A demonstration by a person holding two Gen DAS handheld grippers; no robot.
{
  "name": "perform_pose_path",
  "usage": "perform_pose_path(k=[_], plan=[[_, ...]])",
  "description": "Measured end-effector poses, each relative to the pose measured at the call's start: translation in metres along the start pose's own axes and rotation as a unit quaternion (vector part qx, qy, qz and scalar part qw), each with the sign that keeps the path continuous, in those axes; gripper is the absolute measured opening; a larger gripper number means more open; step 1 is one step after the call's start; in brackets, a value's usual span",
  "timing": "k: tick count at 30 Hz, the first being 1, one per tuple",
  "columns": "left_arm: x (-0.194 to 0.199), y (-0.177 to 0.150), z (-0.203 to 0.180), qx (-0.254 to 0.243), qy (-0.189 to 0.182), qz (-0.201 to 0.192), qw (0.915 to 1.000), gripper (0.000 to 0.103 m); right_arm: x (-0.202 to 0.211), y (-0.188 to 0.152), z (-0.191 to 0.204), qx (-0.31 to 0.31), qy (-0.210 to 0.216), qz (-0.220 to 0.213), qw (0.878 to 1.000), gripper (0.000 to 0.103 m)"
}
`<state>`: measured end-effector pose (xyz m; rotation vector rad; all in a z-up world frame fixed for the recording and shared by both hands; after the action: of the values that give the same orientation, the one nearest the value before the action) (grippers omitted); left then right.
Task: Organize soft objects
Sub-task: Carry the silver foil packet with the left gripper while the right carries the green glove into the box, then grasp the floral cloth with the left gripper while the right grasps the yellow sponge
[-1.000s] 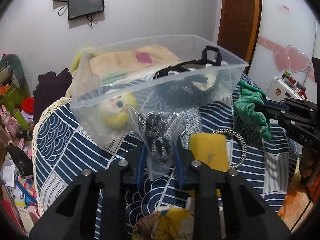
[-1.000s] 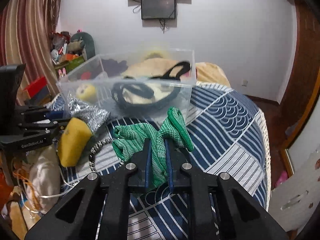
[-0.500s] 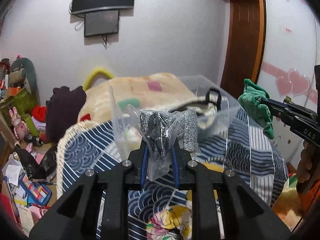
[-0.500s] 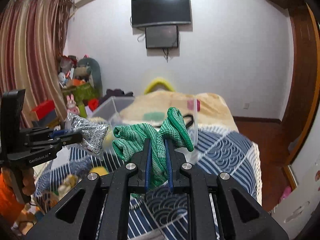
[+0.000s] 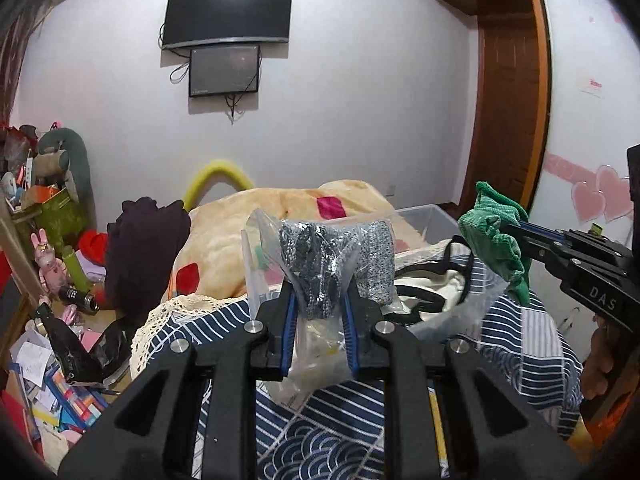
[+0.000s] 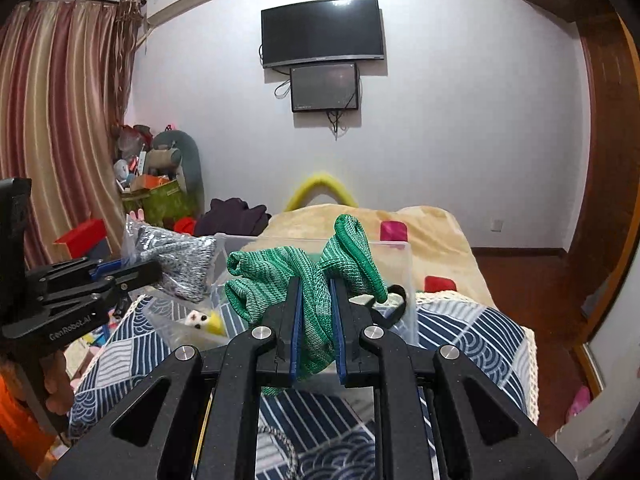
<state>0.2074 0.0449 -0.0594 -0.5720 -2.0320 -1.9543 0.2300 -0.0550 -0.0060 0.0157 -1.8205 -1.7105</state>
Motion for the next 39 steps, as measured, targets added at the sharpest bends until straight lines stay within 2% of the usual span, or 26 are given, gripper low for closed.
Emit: perform_pose_path(k=[8, 12, 17, 21, 24, 26, 30, 32, 33, 35, 37, 39], plan=[[-0.046, -0.015, 0.007, 0.011, -0.010, 0.058, 0.9982, 0.020, -0.038, -0.007, 0.007, 0.015, -0.009, 0.035, 0.999, 0.012], [-0.062, -0.023, 0.007, 0.021, -0.029, 0.087, 0.9956, 0.020, -0.052, -0.018, 0.006, 0.028, -0.020, 0.059, 0.998, 0.012], [-0.063, -0.026, 0.004, 0.015, -0.026, 0.090, 0.9955, 0.021, -0.058, -0.024, 0.003, 0.031, -0.025, 0.081, 0.996, 0.012], [-0.059, -0.028, 0.001, 0.010, -0.025, 0.095, 0.9951, 0.023, -0.055, -0.022, -0.001, 0.033, -0.030, 0.086, 0.995, 0.018], [-0.054, -0.026, 0.000, 0.008, -0.024, 0.095, 0.9952, 0.031, -0.051, -0.018, -0.002, 0.035, -0.032, 0.084, 0.995, 0.030], [-0.047, -0.024, -0.001, 0.009, -0.027, 0.091, 0.9954, 0.041, -0.045, -0.015, -0.002, 0.034, -0.029, 0.078, 0.996, 0.039], [-0.029, -0.017, -0.004, -0.005, -0.022, 0.070, 0.9973, 0.047, -0.026, -0.007, 0.000, 0.031, -0.023, 0.056, 0.998, 0.043], [-0.016, -0.014, -0.006, -0.013, -0.017, 0.055, 0.9983, 0.063, -0.014, -0.004, 0.000, 0.026, -0.015, 0.045, 0.999, 0.049], [-0.010, -0.012, -0.007, -0.015, -0.014, 0.046, 0.9987, 0.067, -0.010, -0.003, 0.001, 0.026, -0.013, 0.042, 0.999, 0.051], [0.004, -0.013, -0.007, -0.019, -0.001, 0.028, 0.9994, 0.085, 0.000, -0.002, 0.002, 0.027, -0.008, 0.032, 0.999, 0.055], [0.011, -0.018, -0.005, -0.020, 0.007, 0.024, 0.9995, 0.098, 0.008, -0.004, 0.005, 0.030, -0.004, 0.026, 0.999, 0.060], [0.016, -0.026, -0.001, -0.014, 0.009, 0.030, 0.9994, 0.100, 0.015, -0.009, 0.009, 0.035, 0.001, 0.026, 0.999, 0.062]])
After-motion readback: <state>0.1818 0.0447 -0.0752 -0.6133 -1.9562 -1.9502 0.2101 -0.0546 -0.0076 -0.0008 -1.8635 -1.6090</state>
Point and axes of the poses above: each gripper's, at about its wrist camera, not at the fingertips, and x roughly against the way its jaws point, z to its left, y to its top, the point moved 6 cm from there along -x, roughly the way its jaws point, and after that the axes turned 2 degrees about -y, right-handed, at the moved point
